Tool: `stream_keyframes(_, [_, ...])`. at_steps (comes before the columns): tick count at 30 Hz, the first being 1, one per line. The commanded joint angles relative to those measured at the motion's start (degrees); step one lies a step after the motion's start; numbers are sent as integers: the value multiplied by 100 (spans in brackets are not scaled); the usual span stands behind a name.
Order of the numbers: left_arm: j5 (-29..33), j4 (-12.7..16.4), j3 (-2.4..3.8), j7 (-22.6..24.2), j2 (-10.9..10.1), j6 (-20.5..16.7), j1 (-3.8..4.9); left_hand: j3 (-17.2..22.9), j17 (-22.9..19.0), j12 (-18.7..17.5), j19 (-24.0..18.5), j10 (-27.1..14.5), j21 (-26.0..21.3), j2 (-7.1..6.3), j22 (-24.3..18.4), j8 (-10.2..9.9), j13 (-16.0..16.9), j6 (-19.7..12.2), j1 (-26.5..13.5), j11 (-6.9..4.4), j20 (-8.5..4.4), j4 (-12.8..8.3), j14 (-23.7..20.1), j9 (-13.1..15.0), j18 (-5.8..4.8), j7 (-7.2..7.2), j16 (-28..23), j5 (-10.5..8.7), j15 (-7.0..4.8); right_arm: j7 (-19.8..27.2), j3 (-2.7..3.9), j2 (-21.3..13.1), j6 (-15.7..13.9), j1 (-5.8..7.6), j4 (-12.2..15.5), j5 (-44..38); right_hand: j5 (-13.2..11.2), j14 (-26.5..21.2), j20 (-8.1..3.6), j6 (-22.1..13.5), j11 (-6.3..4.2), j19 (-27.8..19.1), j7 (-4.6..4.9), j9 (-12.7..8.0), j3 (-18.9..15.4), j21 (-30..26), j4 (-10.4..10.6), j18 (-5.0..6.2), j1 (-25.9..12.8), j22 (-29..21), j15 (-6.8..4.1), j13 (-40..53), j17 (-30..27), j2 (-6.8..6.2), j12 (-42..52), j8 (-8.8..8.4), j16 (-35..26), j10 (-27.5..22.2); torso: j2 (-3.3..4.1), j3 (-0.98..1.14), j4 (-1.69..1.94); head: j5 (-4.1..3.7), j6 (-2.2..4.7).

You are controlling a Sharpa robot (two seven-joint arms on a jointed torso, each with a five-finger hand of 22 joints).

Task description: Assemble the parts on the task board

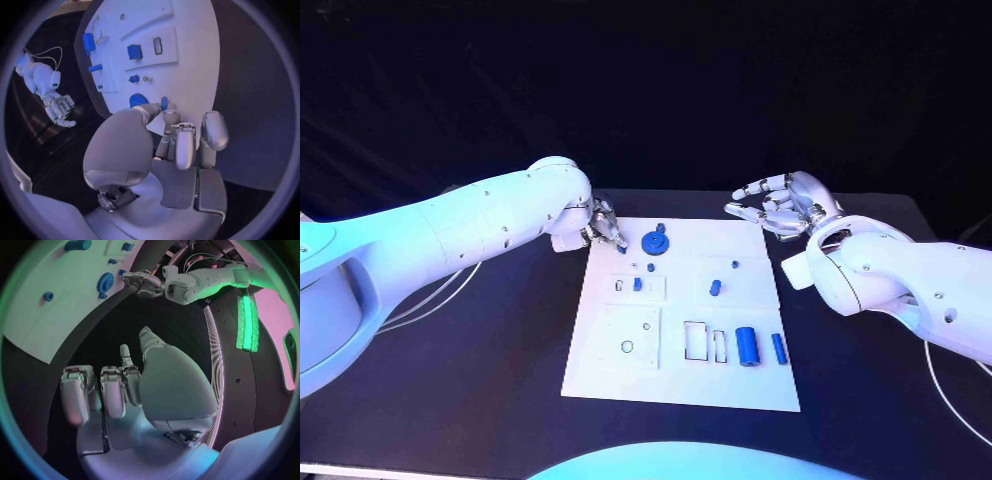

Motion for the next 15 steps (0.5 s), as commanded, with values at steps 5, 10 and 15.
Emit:
stream_keyframes(5, [170, 143, 8, 139, -105, -118, -3, 1053, 703, 58, 98, 124, 75, -167, 94, 301, 46, 2, -49, -9, -12, -604, 342, 392, 16, -6, 54, 52, -38, 51, 1, -1, 76, -3, -3, -53, 3, 532, -5, -35, -17, 410, -3, 11, -22, -18, 1, 16, -32, 1259, -25, 1122, 1267, 32, -10, 35, -32, 174, -8, -1, 5, 3, -1])
stream_keyframes(10, [234, 463, 24, 190, -341, -280, -3, 1407, 818, 156, 202, 263, 153, -346, 223, 370, 153, 88, -209, -37, -41, -806, 388, 441, -9, -30, 115, 114, -64, 51, 1, -8, 72, -3, -6, -53, 3, 532, -5, -35, -17, 411, -3, 12, -22, -16, 0, 15, -31, 1260, -25, 1122, 1266, 36, -9, 40, -33, 175, -13, -3, 13, 11, -2])
stream_keyframes(15, [331, 989, 34, 209, -704, -464, -1, 1559, 851, 229, 321, 385, 228, -447, 357, 391, 244, 168, -309, -65, -66, -897, 405, 449, -39, -59, 132, 185, -91, 52, 1, -21, 72, -3, -8, -51, 2, 530, -6, -35, -18, 409, -4, 14, -24, -22, 2, 17, -35, 1257, -26, 1123, 1262, 39, -7, 44, -35, 176, -17, 0, 14, 32, -4])
